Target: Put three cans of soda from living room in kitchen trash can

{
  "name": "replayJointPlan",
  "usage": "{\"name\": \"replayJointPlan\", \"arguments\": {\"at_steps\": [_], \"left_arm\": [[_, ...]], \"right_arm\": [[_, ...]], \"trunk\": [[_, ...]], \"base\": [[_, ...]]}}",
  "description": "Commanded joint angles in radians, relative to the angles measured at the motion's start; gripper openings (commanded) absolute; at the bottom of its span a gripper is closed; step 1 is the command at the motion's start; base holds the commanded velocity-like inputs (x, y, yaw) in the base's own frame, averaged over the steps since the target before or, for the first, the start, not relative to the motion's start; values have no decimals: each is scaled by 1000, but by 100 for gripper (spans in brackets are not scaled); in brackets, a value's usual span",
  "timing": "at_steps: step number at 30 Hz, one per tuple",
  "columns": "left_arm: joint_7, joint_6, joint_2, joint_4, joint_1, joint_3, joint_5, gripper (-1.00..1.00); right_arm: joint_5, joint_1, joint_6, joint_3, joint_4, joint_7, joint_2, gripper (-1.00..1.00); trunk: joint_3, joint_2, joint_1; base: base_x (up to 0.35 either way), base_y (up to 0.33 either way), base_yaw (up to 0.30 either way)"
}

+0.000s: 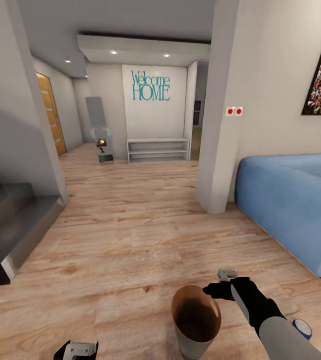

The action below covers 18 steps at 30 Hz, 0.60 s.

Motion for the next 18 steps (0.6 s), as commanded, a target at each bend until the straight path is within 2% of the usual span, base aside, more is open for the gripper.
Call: {"name": "replayJointPlan", "arguments": {"at_steps": [1, 8, 18], "left_arm": [[0, 0, 0, 0, 0, 0, 0, 100], [-2, 0, 0, -1, 0, -2, 2, 100], [-2, 0, 0, 0, 0, -3, 1, 100]], "right_arm": [[0, 0, 0, 0, 0, 0, 1, 100], [1, 0, 1, 0, -1, 2, -1, 100], [1, 0, 2, 2, -1, 2, 4, 100]], "trunk": [[-3, -7, 4], [-25, -56, 31], [-25, -56, 31]], "base": [[0, 0, 0], [0, 0, 0], [0, 0, 0]]}}
